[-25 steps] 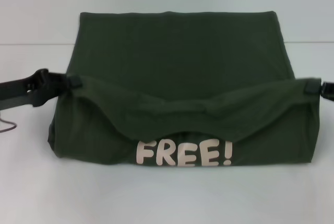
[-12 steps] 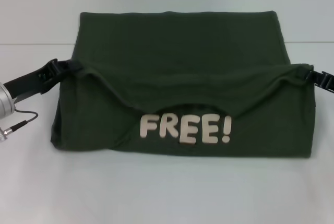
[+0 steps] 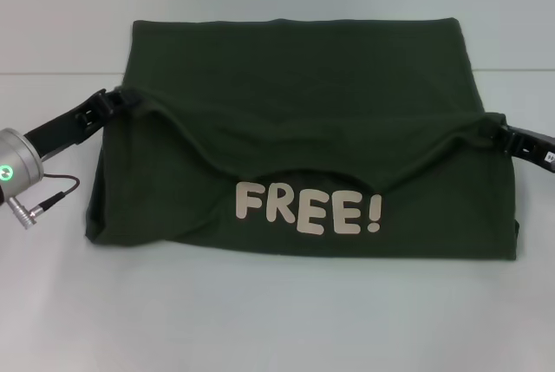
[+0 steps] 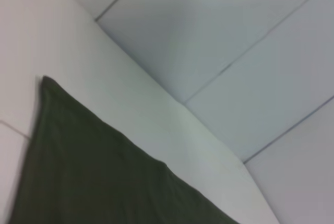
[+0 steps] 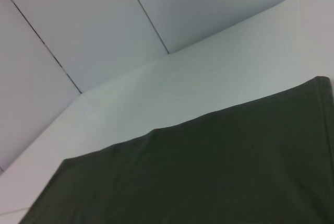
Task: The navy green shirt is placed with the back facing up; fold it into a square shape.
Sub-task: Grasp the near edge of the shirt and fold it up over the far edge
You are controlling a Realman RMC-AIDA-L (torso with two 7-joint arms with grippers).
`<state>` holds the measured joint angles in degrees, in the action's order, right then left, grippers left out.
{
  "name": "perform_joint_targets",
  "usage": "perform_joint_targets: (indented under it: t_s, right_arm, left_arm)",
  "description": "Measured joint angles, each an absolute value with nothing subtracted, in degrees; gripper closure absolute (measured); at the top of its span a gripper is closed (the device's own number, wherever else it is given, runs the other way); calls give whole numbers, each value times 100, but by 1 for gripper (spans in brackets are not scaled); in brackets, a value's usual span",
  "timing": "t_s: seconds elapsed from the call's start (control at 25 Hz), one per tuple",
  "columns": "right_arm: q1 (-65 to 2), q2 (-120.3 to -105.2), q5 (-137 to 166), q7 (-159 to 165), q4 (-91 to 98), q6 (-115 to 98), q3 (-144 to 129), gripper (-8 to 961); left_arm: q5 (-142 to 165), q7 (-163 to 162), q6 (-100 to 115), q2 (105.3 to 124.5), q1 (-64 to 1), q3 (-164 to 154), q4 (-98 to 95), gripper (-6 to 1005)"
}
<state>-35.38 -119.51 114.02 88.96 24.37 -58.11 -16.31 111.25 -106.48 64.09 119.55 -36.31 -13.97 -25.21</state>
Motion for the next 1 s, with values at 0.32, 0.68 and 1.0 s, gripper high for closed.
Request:
perform_joint_targets:
  t_s: [0.32,0.68,1.0]
  right_arm:
    - [-3610,-11962,11398,8763,2329,-5557,-1627,846]
    - [-3648,-11971,11399,8607,2270,-5526,-1625,832]
    - [-3607,-11971,11399,8416,2268,-5370,-1613,820]
  left_arm:
    - [10930,-10386,6322,11978,-3664,-1426,-2524,972]
    - [10925,-10124,5738,12142,-3795,-1506,-2564,928]
    - [10904,-10111,5473,12258,-3812,-1652,-2546,884]
